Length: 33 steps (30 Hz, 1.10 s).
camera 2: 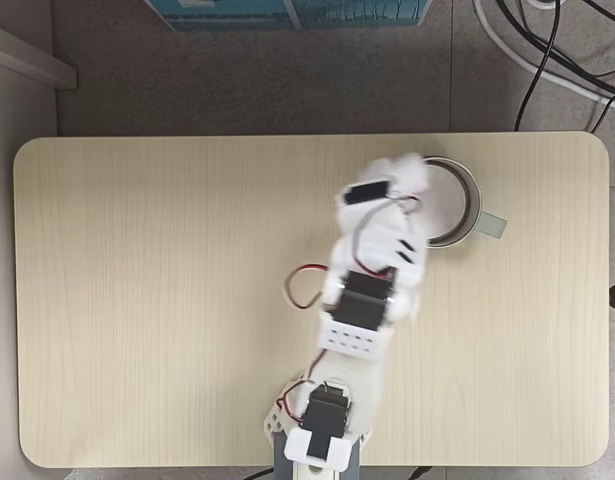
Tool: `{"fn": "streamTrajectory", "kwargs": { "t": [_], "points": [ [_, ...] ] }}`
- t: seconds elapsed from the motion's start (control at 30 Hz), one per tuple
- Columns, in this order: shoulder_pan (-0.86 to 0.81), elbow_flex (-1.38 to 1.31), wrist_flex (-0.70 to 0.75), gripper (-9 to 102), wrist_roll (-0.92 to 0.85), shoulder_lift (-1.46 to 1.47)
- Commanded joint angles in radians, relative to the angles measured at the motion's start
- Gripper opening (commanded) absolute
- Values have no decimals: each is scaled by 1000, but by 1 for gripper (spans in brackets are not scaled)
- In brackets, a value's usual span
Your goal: Grasp a dressing and put it in the cup.
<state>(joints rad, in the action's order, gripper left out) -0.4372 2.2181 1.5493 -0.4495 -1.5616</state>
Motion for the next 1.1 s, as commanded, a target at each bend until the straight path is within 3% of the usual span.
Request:
{"fn": "streamTrajectory", "kwargs": {
  "t": [0.0,0.27,0.53,1.07],
  "points": [
    [-60,-40,-55,0,0,-15],
    [-60,-247,-152,0,-25,-52],
    [-55,-561,-295,0,-61,112],
    [-3,-632,-279,0,-38,204]
  ]
}}
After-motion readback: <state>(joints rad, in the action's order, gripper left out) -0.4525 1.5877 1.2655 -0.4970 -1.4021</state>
